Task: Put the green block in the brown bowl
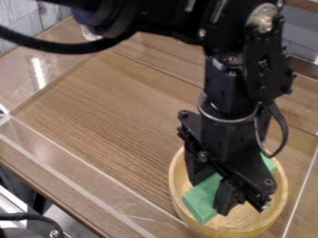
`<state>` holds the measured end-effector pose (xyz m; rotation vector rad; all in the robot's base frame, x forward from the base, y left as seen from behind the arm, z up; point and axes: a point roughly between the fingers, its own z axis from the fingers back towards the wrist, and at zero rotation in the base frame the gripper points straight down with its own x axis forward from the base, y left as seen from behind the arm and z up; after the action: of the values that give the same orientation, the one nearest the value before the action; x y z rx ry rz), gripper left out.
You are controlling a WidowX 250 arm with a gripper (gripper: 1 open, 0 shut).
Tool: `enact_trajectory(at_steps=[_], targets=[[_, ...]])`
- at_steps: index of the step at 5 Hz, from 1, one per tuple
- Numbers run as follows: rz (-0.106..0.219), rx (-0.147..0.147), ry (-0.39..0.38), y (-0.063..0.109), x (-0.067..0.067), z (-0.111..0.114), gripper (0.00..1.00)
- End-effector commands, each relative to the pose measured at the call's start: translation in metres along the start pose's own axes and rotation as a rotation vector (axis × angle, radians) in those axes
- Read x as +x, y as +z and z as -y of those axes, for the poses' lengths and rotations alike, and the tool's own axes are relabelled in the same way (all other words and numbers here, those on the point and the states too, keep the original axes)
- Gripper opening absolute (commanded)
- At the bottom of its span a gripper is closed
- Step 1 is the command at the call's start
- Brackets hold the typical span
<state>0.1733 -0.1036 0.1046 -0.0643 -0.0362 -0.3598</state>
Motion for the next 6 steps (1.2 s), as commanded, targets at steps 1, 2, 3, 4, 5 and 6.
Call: enact_trajectory(at_steps=[1,2,3,4,5,6], targets=[[0.048,-0.014,0.011,0.0093,0.0046,-0.0021,0.0],[0.055,-0.025,0.021,0.0088,0.0031,-0.0033,0.0],[0.061,-0.035,0.029,0.0079,0.0033,-0.0056,0.0],[0.068,-0.044,0.035,0.0066,0.0022,-0.0077,0.0],[0.075,-0.055,0.043,0.0064,0.0017,-0.0093,0.0],[0.081,-0.065,0.049,0.0056,0.0014,-0.0102,0.0]])
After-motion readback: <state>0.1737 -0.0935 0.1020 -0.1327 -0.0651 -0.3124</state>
